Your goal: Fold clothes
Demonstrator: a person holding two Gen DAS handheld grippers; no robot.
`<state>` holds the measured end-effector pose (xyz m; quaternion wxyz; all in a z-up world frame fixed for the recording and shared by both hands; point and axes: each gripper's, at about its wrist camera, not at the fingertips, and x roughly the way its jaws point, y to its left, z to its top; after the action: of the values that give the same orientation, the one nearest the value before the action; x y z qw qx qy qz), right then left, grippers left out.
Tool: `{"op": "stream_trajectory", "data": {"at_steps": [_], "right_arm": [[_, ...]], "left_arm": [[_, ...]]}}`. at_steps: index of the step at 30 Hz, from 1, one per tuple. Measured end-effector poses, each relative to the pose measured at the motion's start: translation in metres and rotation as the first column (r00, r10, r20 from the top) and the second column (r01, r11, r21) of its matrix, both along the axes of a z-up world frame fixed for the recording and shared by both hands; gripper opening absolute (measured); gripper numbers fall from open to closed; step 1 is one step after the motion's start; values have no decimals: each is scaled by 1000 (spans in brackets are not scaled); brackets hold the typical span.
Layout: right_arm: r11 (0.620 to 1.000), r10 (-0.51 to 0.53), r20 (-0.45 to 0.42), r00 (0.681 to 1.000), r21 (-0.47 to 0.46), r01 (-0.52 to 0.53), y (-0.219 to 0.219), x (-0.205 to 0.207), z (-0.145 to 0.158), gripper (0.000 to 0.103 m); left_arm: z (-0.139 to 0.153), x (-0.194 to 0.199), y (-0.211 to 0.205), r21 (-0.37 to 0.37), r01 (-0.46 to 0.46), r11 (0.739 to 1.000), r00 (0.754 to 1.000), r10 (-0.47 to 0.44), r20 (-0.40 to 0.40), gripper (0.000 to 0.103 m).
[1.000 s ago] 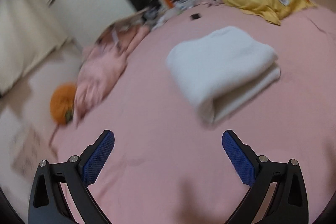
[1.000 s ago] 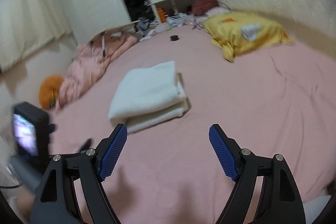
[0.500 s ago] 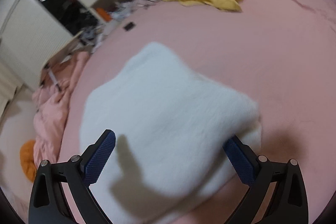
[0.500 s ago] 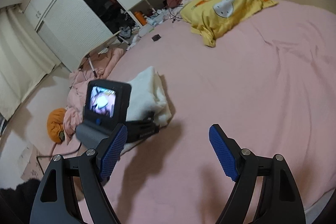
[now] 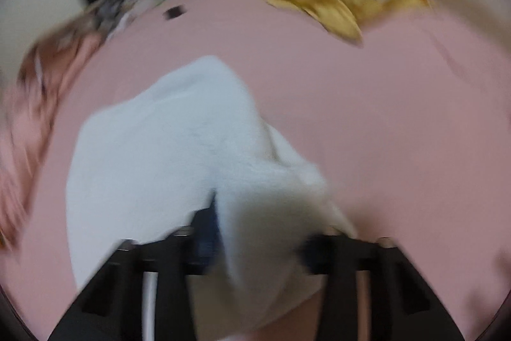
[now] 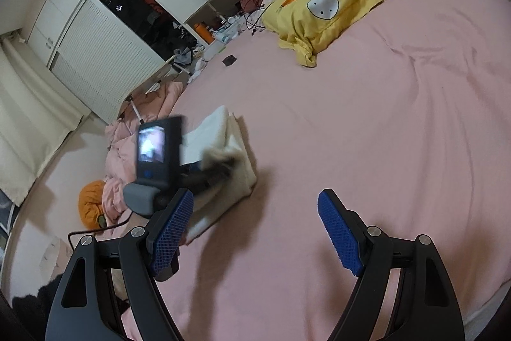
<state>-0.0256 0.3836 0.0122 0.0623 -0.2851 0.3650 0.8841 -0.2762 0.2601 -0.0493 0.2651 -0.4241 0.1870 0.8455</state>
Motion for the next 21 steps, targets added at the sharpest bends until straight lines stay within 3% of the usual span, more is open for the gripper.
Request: {"op": "stream_trajectory", "data": {"at_steps": [3, 5, 6, 8, 10, 13, 14, 15, 17, 19, 21], "right_arm": [[1000, -1, 8, 1000, 7, 0, 0, -2, 0, 80], [1000, 1, 18, 1000, 24, -1, -2, -4, 0, 80], [999, 1, 24, 1000, 36, -2, -3, -4, -1, 80], [998, 0, 42, 999, 62, -3, -8, -7, -4, 80], [997, 6, 63, 998, 78, -11, -12, -11, -7, 80], [995, 24, 92, 995, 93, -33, -20, -17, -14, 80], [994, 32, 101, 994, 101, -42, -23, -18, -17, 80], [993, 40, 109, 993, 109, -52, -26, -20, -19, 80], [988, 57, 124, 991, 137, -74, -35, -23, -22, 80], [979, 78, 138, 987, 177, -102, -47, -26, -24, 80], [966, 97, 163, 982, 223, -133, -59, -29, -27, 80]], "left_arm": [[10, -13, -31, 116, -75, 990, 995, 66, 73, 26], [30, -19, -60, 176, -149, 973, 989, 143, 45, 24], [43, -21, -79, 219, -197, 956, 980, 197, 22, 24], [67, -22, -125, 330, -303, 894, 946, 324, -10, 24], [86, -16, -186, 424, -420, 803, 880, 474, -25, 24], [91, 4, -284, 446, -559, 699, 755, 652, -75, 24], [80, 3, -312, 451, -597, 663, 732, 681, -31, 24], [66, 3, -343, 455, -639, 621, 706, 708, 25, 24], [6, 3, -407, 464, -729, 503, 654, 712, 254, 26], [-56, 7, -458, 453, -803, 389, 588, 647, 486, 31], [-100, 25, -487, 497, -830, 253, 546, 554, 629, 32]]}}
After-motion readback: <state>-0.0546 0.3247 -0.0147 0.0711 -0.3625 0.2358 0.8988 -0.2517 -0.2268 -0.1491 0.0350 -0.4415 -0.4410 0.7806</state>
